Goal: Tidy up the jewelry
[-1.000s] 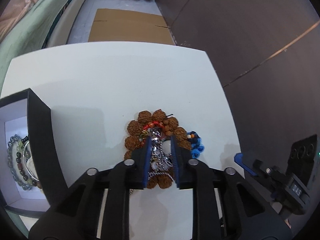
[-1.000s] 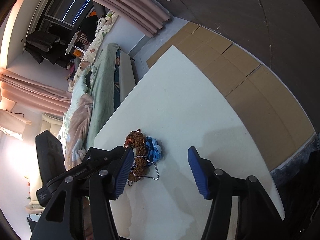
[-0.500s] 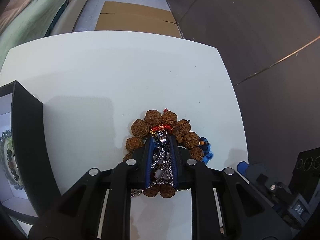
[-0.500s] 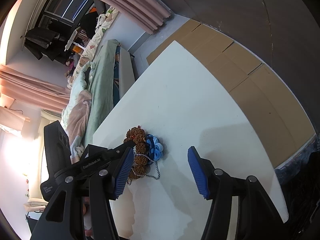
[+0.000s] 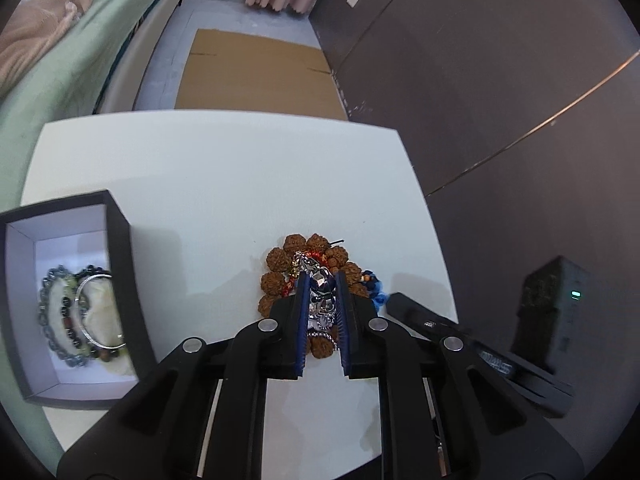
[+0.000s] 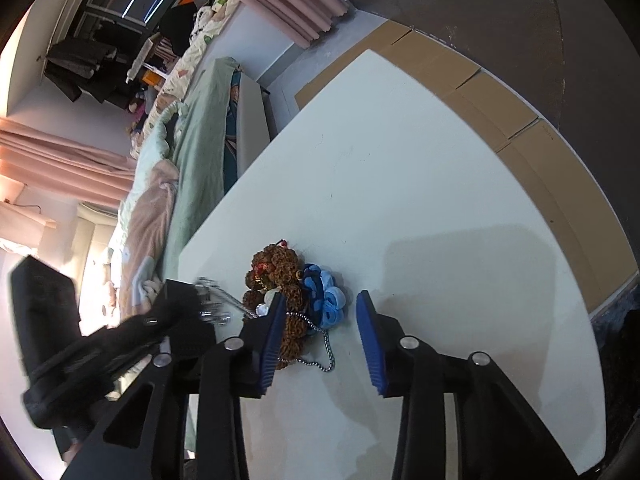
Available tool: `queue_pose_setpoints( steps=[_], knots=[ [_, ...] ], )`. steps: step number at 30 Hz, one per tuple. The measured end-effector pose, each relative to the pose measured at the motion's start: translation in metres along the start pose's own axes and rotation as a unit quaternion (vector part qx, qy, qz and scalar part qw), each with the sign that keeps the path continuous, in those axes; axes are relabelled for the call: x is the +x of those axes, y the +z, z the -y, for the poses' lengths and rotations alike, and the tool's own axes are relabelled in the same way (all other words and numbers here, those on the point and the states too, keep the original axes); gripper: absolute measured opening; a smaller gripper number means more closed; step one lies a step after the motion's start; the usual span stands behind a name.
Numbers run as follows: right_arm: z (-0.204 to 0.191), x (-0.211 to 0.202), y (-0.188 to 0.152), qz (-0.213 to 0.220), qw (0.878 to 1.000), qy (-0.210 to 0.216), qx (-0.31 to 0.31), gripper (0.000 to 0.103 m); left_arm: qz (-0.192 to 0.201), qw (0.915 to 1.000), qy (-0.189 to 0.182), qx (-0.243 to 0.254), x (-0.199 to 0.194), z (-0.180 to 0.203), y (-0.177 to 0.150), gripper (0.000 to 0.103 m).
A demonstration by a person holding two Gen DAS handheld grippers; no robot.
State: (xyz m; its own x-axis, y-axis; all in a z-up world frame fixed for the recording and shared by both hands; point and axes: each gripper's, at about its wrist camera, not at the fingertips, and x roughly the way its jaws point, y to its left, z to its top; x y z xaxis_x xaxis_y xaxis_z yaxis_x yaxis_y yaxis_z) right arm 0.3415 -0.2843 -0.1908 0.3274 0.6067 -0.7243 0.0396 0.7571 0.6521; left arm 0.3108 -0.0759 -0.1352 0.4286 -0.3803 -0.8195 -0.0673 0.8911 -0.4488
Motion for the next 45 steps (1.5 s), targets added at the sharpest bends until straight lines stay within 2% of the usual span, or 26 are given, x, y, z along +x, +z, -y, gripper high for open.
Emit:
queue_pose_setpoints(
  steps=[3, 6, 7, 8, 9, 13, 20, 28, 45],
  knots=[
    [-0.002, 0.006, 0.001, 0.001, 1.000, -0.006, -0.001, 0.032, 0.011, 0.9999, -0.007, 0.001, -0.015, 0.000, 0.000, 0.013],
    [-0.004, 0.014, 0.000, -0.004, 1.000, -0.008, -0.003, 0.025, 0.021, 0.9997, -0.011, 0.003, -0.029, 0.000, 0.001, 0.013],
    [-0.005, 0.016, 0.000, -0.004, 1.000, -0.009, -0.006, 0.021, 0.025, 0.9996, -0.012, 0.003, -0.035, 0.000, 0.001, 0.013],
    [-0.006, 0.016, -0.001, -0.003, 1.000, -0.010, -0.009, 0.012, 0.030, 0.9995, -0.013, 0.003, -0.041, -0.001, 0.001, 0.013],
    [-0.007, 0.015, -0.001, 0.000, 1.000, -0.010, -0.012, 0.012, 0.034, 0.9993, -0.015, 0.002, -0.046, -0.003, 0.002, 0.013],
    [-0.014, 0.002, -0.005, 0.021, 0.999, 0.025, -0.019, 0.007, 0.052, 0.9984, -0.021, 0.007, -0.070, -0.003, 0.004, 0.013],
    [-0.030, -0.032, -0.007, 0.055, 0.997, 0.046, -0.033, 0.007, 0.101, 0.9941, -0.032, 0.023, -0.132, 0.003, 0.008, 0.013],
    [-0.061, -0.068, -0.008, 0.083, 0.993, 0.057, -0.065, 0.007, 0.142, 0.9881, -0.043, 0.040, -0.182, 0.010, 0.013, 0.013],
    [-0.133, -0.094, -0.021, 0.091, 0.984, 0.084, -0.128, 0.008, 0.229, 0.9697, -0.048, 0.071, -0.280, 0.021, 0.033, 0.013]
  ],
)
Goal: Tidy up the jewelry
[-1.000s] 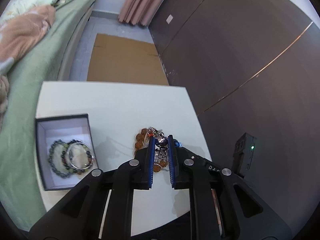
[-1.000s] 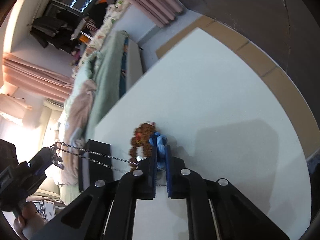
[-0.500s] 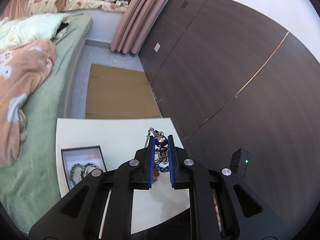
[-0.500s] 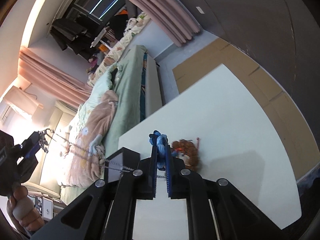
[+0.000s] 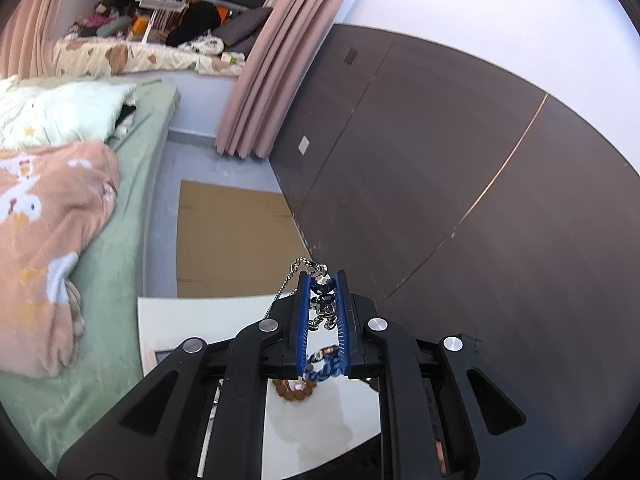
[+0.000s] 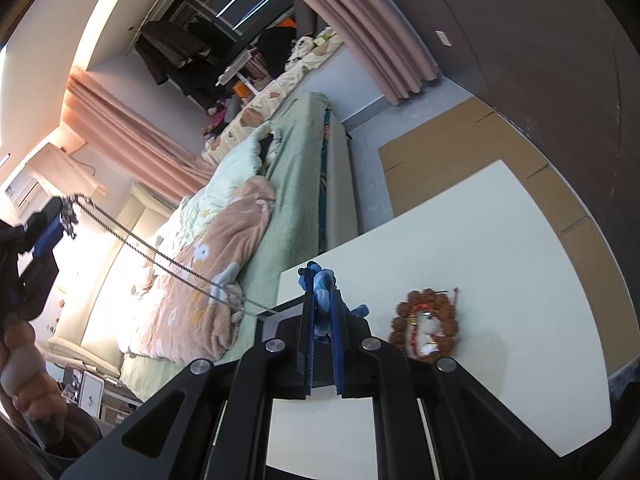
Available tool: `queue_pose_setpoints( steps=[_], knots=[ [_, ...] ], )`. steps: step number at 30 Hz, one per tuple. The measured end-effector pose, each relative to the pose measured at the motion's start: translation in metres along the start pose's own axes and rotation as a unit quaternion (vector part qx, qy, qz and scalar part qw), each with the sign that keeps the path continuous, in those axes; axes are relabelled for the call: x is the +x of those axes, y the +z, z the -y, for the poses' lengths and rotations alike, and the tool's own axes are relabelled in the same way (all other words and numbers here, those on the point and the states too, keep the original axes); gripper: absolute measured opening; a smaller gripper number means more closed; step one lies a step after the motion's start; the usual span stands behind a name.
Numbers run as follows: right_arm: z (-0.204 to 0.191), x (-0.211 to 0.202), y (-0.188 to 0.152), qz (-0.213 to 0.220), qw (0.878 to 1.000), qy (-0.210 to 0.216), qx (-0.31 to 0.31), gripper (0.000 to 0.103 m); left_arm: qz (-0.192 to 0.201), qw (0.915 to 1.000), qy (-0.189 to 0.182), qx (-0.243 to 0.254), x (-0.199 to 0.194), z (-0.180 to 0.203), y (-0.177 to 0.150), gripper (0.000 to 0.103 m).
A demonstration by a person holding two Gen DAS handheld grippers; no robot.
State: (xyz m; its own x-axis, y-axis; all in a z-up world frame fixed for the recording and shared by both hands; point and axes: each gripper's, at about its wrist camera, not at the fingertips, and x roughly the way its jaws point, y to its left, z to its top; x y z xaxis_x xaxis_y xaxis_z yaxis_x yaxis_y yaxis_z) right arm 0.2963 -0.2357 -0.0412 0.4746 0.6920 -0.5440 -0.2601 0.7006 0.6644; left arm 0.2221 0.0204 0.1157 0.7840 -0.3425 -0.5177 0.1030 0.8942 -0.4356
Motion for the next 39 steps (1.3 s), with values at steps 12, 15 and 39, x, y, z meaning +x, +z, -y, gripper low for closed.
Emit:
queue_pose_setpoints(
  steps=[12, 15, 39],
  knots=[
    [-0.033, 0.009, 0.001, -0.003, 1.000, 0.008, -0.021, 0.008, 0.033, 0.9994, 0.001, 0.010, -0.034, -0.003, 0.023, 0.013],
    [-0.037, 0.013, -0.001, -0.007, 1.000, 0.007, -0.024, 0.008, 0.033, 0.9994, 0.001, 0.010, -0.035, -0.003, 0.024, 0.013],
    [-0.045, 0.047, -0.018, -0.045, 0.998, -0.013, -0.032, 0.008, -0.079, 0.9932, 0.009, -0.085, 0.051, -0.097, -0.059, 0.013]
  ],
)
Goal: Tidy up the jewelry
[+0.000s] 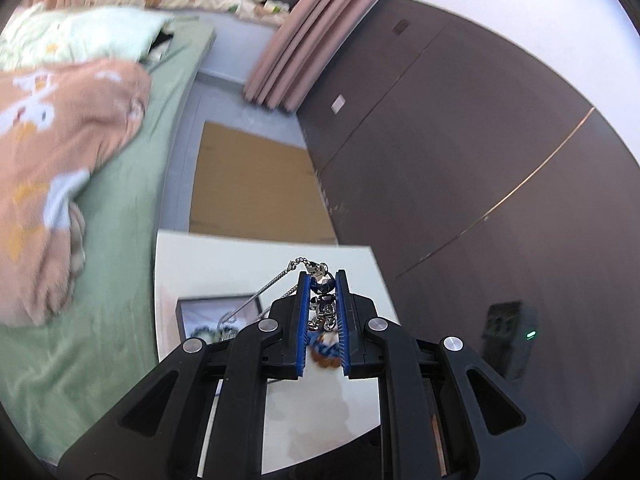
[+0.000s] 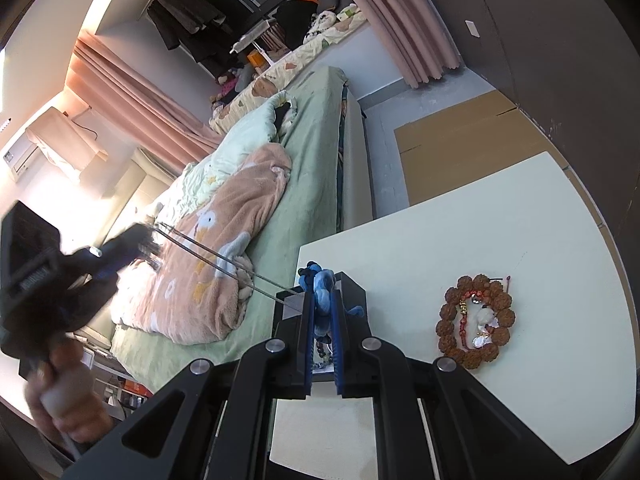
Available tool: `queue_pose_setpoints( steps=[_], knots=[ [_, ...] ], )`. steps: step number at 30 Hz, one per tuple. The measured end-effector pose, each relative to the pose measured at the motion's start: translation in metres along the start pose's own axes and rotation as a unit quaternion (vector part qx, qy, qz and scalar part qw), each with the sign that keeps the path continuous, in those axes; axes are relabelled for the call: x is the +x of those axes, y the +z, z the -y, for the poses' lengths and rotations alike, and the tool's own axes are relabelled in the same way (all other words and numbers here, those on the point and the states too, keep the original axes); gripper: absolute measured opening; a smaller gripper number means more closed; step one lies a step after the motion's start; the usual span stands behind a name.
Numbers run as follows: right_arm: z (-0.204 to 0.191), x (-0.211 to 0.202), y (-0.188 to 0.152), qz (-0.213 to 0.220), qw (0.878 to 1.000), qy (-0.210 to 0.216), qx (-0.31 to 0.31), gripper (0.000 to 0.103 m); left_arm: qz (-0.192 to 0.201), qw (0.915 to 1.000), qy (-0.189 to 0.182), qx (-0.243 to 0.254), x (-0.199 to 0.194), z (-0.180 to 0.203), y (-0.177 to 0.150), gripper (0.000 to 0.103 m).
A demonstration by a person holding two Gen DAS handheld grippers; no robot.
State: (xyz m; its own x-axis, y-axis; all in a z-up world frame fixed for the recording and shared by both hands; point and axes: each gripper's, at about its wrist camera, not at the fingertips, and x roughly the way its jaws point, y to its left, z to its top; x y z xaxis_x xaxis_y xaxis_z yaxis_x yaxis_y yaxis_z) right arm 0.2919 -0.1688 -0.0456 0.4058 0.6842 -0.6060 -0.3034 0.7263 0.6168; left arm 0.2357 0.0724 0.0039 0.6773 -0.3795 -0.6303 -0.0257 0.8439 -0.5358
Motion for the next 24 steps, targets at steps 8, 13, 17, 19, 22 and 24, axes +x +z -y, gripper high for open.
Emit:
queue_pose_setpoints(
  steps=[8, 13, 17, 19, 22, 24],
  knots=[
    [-0.006, 0.017, -0.003, -0.015, 1.000, -0.004, -0.002, 0.008, -0.042, 0.9982, 0.007, -0.042, 0.034, -0.045, -0.034, 0.055],
    [-0.015, 0.031, -0.004, -0.028, 1.000, -0.001, -0.012, 0.008, -0.039, 0.9958, 0.026, -0.079, 0.028, -0.081, -0.047, 0.059],
    [-0.023, 0.046, -0.006, -0.039, 0.999, 0.003, -0.019, 0.008, -0.022, 0.9945, 0.042, -0.094, 0.013, -0.102, -0.054, 0.078],
    [-0.027, 0.053, -0.006, -0.045, 0.999, 0.006, -0.022, 0.008, -0.014, 0.9938, 0.049, -0.099, 0.006, -0.110, -0.057, 0.082],
    [-0.033, 0.060, -0.007, -0.048, 0.998, 0.014, -0.025, 0.008, -0.008, 0.9931, 0.056, -0.103, 0.000, -0.117, -0.059, 0.087],
    [-0.038, 0.064, -0.005, -0.048, 0.998, 0.018, -0.030, 0.012, 0.000, 0.9930, 0.056, -0.104, -0.004, -0.120, -0.059, 0.093]
  ],
)
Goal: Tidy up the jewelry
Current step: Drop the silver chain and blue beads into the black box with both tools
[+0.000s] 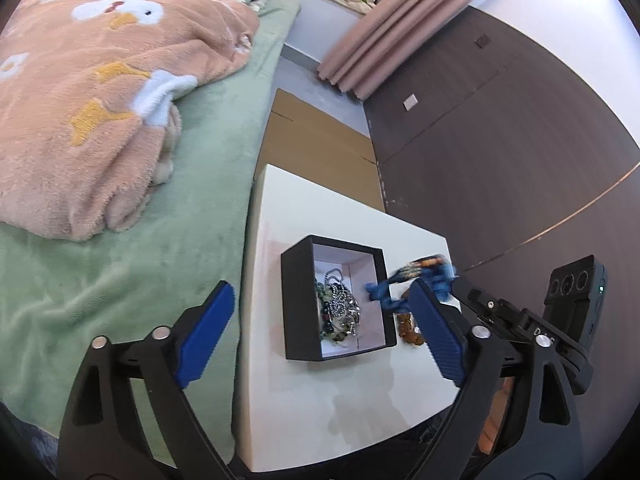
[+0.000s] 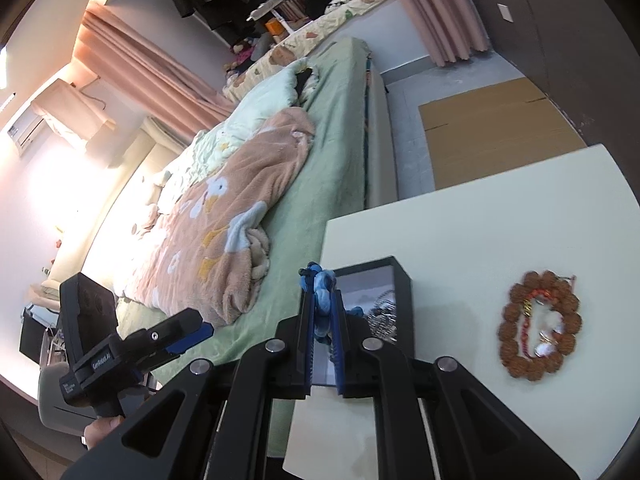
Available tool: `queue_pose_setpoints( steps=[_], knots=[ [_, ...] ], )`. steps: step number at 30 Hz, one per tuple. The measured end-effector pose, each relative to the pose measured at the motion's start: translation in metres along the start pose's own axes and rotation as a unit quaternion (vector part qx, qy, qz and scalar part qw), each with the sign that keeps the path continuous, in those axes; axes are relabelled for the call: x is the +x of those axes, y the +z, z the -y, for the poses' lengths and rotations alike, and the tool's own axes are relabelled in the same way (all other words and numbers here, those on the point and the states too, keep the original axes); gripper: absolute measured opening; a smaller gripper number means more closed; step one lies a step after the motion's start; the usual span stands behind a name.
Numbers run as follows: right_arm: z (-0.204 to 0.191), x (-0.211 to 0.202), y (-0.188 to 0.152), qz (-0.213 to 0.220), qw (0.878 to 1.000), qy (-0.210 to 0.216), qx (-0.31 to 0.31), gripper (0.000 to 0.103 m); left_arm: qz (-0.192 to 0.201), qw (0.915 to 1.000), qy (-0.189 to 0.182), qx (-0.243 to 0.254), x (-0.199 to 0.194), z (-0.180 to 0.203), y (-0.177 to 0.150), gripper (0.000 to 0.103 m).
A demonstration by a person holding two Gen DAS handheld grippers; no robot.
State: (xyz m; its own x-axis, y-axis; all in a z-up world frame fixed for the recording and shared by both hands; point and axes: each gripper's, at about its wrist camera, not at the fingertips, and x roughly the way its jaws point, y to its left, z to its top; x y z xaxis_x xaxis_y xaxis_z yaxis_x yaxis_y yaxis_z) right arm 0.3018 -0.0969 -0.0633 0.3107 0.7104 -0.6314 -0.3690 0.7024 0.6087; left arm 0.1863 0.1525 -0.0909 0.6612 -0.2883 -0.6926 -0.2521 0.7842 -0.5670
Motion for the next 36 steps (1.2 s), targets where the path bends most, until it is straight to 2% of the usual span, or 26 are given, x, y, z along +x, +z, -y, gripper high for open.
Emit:
queue_pose_setpoints(
  steps=[1, 2, 3, 4, 5, 6, 8, 15, 23, 31, 34, 36],
  knots=[
    [-0.002, 0.002, 0.001, -0.001, 1.000, -0.002, -0.001, 0.022, 0.006, 1.0000, -0.002, -0.001, -0.002, -0.001, 0.000, 0.095],
    [-0.002, 0.005, 0.002, -0.008, 1.000, -0.006, 0.002, 0.060, 0.011, 0.9999, -0.002, -0.001, -0.005, -0.002, -0.001, 0.098],
    [-0.002, 0.007, 0.002, -0.010, 1.000, -0.009, 0.005, 0.076, 0.013, 0.9999, -0.002, -0.001, -0.006, -0.003, -0.001, 0.098],
    [-0.002, 0.004, 0.002, 0.000, 1.000, -0.014, 0.005, 0.082, 0.013, 0.9999, -0.002, -0.002, -0.007, -0.003, -0.001, 0.098],
    [-0.004, -0.003, 0.000, 0.020, 1.000, -0.022, -0.004, 0.082, 0.013, 0.9999, -0.001, -0.003, -0.007, -0.004, -0.001, 0.098],
    [-0.005, -0.006, -0.001, 0.023, 0.999, -0.025, -0.011, 0.082, 0.012, 0.9999, 0.000, -0.005, -0.007, -0.005, -0.001, 0.098],
    [0.001, -0.010, -0.003, 0.020, 1.000, -0.022, -0.002, 0.081, 0.013, 0.9999, 0.001, -0.005, -0.006, -0.004, -0.002, 0.098],
    [0.036, -0.035, -0.008, 0.030, 0.997, -0.063, 0.020, 0.085, 0.008, 0.9999, -0.002, 0.008, 0.002, 0.012, -0.006, 0.098],
    [0.083, -0.065, -0.012, 0.043, 0.993, -0.092, 0.056, 0.089, -0.008, 0.9994, -0.014, 0.032, 0.020, 0.046, -0.012, 0.098],
    [0.125, -0.081, -0.020, 0.052, 0.990, -0.101, 0.087, 0.089, -0.036, 0.9947, -0.024, 0.093, 0.043, 0.096, -0.025, 0.097],
    [0.143, -0.082, -0.025, 0.054, 0.989, -0.096, 0.101, 0.086, -0.049, 0.9925, -0.022, 0.109, 0.055, 0.112, -0.031, 0.097],
    [0.156, -0.081, -0.028, 0.056, 0.988, -0.090, 0.112, 0.083, -0.059, 0.9911, -0.023, 0.117, 0.063, 0.122, -0.034, 0.090]
  ],
)
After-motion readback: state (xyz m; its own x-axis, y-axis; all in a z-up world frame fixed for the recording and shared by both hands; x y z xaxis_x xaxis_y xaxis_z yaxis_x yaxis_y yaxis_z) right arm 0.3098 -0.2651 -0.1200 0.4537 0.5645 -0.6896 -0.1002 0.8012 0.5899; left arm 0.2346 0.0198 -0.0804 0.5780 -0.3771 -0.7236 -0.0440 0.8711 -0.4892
